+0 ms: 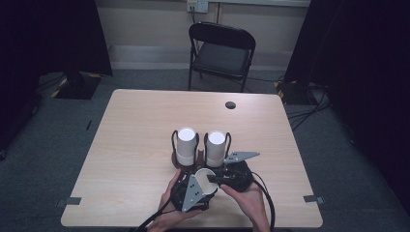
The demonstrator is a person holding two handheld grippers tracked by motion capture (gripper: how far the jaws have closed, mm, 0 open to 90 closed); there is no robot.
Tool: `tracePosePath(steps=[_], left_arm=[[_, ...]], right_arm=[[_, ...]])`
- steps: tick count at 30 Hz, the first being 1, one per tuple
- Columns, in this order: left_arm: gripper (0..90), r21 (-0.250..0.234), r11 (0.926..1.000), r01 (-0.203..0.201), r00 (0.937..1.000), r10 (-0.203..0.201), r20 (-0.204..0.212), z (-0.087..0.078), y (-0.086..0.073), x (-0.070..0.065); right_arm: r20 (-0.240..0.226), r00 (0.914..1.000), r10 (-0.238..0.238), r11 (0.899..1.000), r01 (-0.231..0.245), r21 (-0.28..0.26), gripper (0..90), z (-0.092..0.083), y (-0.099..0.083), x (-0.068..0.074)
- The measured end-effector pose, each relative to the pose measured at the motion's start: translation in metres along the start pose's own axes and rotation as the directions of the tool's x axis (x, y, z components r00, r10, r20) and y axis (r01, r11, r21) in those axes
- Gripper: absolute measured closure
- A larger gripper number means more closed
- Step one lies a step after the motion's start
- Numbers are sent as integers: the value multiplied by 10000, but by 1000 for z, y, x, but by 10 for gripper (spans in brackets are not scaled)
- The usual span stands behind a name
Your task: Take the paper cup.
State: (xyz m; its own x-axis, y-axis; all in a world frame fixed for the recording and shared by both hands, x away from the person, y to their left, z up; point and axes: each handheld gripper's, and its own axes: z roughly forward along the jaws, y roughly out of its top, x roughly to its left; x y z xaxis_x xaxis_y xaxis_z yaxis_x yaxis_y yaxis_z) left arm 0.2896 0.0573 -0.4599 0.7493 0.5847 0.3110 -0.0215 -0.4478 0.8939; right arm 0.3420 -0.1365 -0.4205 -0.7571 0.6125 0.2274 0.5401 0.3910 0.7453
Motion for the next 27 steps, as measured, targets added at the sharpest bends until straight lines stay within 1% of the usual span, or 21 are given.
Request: tracePosePath(steps=[1, 2, 3, 5, 7, 11, 12, 13, 16, 17, 18, 19, 20, 21, 22, 23, 24, 25, 26, 27], left_arm=[[226, 0, 10000, 0, 10000, 0, 0, 0, 0, 0], [226, 24, 9999, 149, 9999, -149, -40, 0, -1, 2], [225, 24, 9999, 149, 9999, -149, -40, 0, -1, 2], [226, -103, 9979, 637, 9980, -637, 34, -1, -4, 6], [226, -107, 9976, 687, 9976, -686, 103, -1, -5, 7], [226, -141, 9955, 935, 9955, -933, 141, -2, -6, 10], [226, -141, 9955, 935, 9955, -933, 141, -2, -6, 10], [226, -225, 9938, 1092, 9939, -1088, 177, -2, -7, 12], [226, -268, 9900, 1384, 9900, -1376, 306, -2, -8, 16], [226, -268, 9900, 1384, 9900, -1376, 306, -2, -8, 16], [226, -224, 9903, 1373, 9902, -1365, 307, -2, -8, 17], [227, -278, 9883, 1497, 9883, -1487, 335, -2, -9, 17], [225, -268, 9877, 1541, 9877, -1532, 302, -3, -9, 18], [226, -289, 9871, 1576, 9872, -1567, 304, -3, -10, 19], [226, -343, 9851, 1685, 9854, -1676, 288, -4, -11, 20], [226, -361, 9833, 1782, 9837, -1771, 310, -5, -11, 21], [225, -467, 9786, 2003, 9794, -1987, 374, -6, -13, 24], [224, -467, 9786, 2003, 9794, -1987, 374, -6, -13, 24], [224, -498, 9773, 2059, 9784, -2046, 299, -7, -14, 27], [224, -469, 9778, 2040, 9789, -2031, 241, -8, -15, 29]], right_arm=[[-24, 10000, 36, 9999, -36, -96, 695, -1, -1, 0], [-32, 10000, 27, 9998, -27, -205, 692, -2, -1, 0], [-29, 10000, 44, 9995, -45, -317, 693, -3, -2, 0], [-184, 9998, 78, 9987, -87, -498, 686, -4, -3, -1], [-164, 9998, 118, 9976, -129, -680, 683, -6, -4, -2], [-131, 9998, 175, 9945, -188, -1032, 670, -8, -6, -3], [-131, 9998, 175, 9945, -188, -1032, 670, -8, -6, -3], [-49, 9998, 194, 9909, -198, -1334, 657, -9, -7, -4], [104, 9997, 229, 9852, -208, -1704, 633, -10, -8, -5], [87, 9996, 268, 9830, -248, -1819, 621, -11, -8, -5], [87, 9996, 268, 9830, -248, -1819, 621, -11, -8, -5], [120, 9995, 304, 9799, -274, -1974, 603, -12, -9, -6], [131, 9994, 323, 9778, -289, -2076, 606, -13, -10, -7], [250, 9992, 304, 9764, -244, -2147, 599, -14, -12, -7], [371, 9986, 371, 9719, -274, -2339, 589, -16, -15, -8], [371, 9986, 371, 9719, -274, -2339, 589, -16, -15, -8], [398, 9987, 323, 9653, -208, -2602, 583, -19, -18, -9], [398, 9987, 323, 9653, -208, -2602, 583, -19, -18, -9], [449, 9987, 259, 9601, -123, -2793, 577, -23, -21, -9], [534, 9983, 252, 9567, -85, -2911, 571, -24, -23, -10]])
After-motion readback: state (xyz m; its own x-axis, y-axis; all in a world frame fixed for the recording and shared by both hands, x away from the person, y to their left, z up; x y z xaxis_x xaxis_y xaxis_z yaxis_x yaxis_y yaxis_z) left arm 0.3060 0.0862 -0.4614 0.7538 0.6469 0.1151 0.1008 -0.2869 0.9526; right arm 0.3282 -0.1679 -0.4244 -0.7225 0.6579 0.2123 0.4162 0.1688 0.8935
